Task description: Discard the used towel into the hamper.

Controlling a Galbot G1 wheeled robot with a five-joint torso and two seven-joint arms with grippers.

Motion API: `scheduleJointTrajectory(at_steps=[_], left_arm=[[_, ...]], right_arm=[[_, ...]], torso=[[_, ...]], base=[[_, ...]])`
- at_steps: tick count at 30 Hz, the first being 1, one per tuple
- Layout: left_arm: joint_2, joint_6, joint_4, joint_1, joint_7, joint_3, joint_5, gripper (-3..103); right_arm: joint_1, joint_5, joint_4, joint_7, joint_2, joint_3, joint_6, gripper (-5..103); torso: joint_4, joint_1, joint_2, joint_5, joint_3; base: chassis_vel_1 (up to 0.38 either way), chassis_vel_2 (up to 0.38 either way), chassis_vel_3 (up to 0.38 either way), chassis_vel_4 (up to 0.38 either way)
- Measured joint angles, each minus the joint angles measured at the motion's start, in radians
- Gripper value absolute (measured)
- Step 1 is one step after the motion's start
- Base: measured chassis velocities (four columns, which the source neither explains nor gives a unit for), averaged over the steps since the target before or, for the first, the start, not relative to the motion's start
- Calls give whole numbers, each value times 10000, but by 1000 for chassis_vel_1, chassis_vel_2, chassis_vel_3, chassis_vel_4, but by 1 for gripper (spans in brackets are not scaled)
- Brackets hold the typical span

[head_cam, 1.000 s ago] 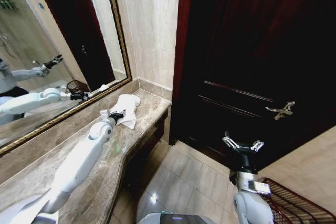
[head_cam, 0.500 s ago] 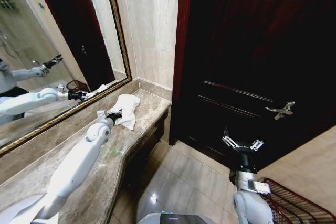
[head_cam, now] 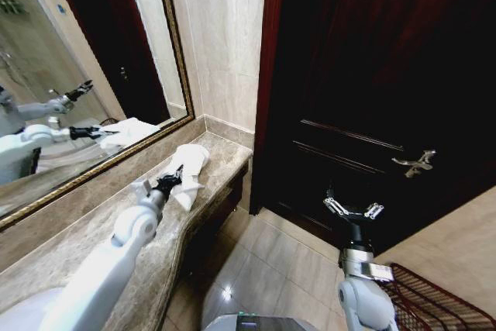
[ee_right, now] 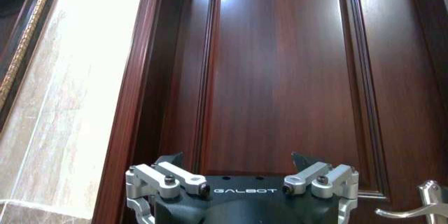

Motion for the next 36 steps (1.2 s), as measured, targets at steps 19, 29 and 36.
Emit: scheduleJointTrajectory(at_steps=[19, 29, 36], left_arm=[[-5102, -2923, -2396, 3703, 2417, -182, 4444, 9], [-6082, -4863, -2094, 4041, 2859, 94, 6527, 9], [-6051, -4758, -1939, 3834, 2797, 96, 6538, 9]], right_arm=[[-37, 444, -72, -120, 67, 72, 207, 100], [-451, 467, -93, -153, 239, 175, 574, 100], [-492, 571, 333, -85, 213, 322, 394, 100]], torso=[[4, 0, 0, 1, 1], [1, 1, 0, 2, 1], [1, 1, -2, 2, 1]], base=[[0, 0, 0, 0], [0, 0, 0, 0], [0, 0, 0, 0]])
